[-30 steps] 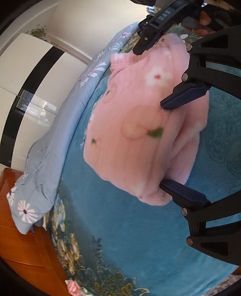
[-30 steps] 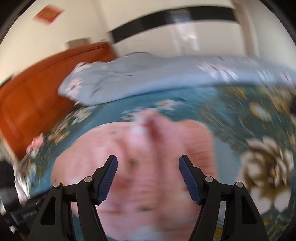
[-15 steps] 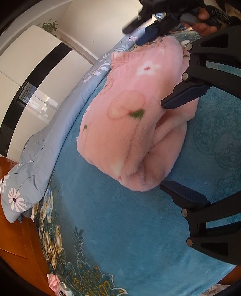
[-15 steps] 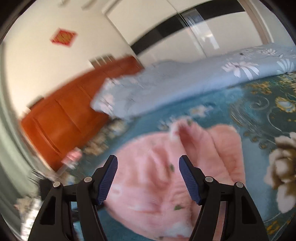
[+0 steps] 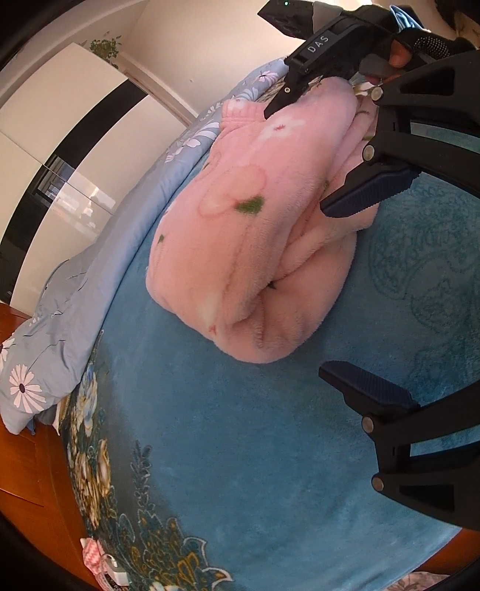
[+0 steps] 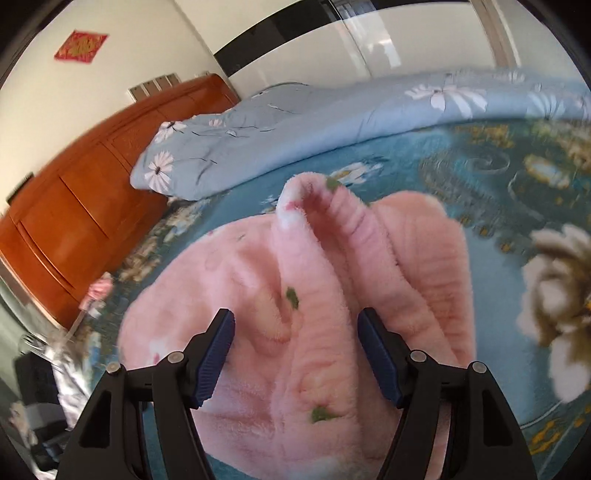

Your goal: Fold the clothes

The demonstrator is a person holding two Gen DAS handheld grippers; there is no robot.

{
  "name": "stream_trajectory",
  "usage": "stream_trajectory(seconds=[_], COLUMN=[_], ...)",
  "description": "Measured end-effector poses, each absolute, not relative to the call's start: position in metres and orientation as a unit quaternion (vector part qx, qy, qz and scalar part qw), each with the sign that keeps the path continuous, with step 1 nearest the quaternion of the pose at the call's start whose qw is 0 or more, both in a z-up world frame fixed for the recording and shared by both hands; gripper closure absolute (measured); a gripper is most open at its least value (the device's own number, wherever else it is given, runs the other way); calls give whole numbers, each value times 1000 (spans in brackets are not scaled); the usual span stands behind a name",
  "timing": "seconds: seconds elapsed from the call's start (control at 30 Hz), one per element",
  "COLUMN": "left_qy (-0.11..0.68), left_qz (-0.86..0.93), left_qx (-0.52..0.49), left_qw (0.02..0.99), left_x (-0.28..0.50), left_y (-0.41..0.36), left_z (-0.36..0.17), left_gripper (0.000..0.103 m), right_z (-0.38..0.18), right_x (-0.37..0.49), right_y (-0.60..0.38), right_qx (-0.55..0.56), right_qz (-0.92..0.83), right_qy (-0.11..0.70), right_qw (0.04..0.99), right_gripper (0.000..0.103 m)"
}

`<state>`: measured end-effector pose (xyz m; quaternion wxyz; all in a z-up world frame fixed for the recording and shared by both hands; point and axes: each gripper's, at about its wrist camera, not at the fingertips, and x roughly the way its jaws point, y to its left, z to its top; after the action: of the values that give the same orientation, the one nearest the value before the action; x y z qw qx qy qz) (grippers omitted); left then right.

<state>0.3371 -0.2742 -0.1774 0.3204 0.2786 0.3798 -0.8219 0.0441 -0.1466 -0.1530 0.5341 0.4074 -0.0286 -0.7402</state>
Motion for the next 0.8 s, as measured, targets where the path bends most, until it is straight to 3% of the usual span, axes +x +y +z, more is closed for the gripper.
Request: stream_trajectory(seconds=[0.1,0.17,0.2,0.33,0.47,0.6,0.8], left_qy=[380,378,379,379,380,378,388], left_qz=[-821,-820,-820,-819,-819,-819,-819], left_qx=[281,282,283,287,288,287,272], left_qw=[321,323,322,320,319,324,324], left_x=[336,335,335,332,332,335,339], left_y=[-273,-272,-272,-269,-269,-271,-281], left_z=[-178,-178,-178,-180,-180,-178,-169], left_gripper=[20,20,20,20,20,20,20], right_z=[-150,-152,-156,-158,-135,-134,-166], right_x=[38,32,31,29,30,16,-2], right_y=[-137,-134,-134,-132,-107,-81,-88], right_qx=[408,417,424,430,370,353,434], right_qz=[-717,-721,-728,-717,-706,-751,-761], right_qy=[-79,-90,-82,-98,-179,-198,-181], right_qw=[560,546,532,539,577,521,446], right_gripper=[44,82,88,92,94,95,94])
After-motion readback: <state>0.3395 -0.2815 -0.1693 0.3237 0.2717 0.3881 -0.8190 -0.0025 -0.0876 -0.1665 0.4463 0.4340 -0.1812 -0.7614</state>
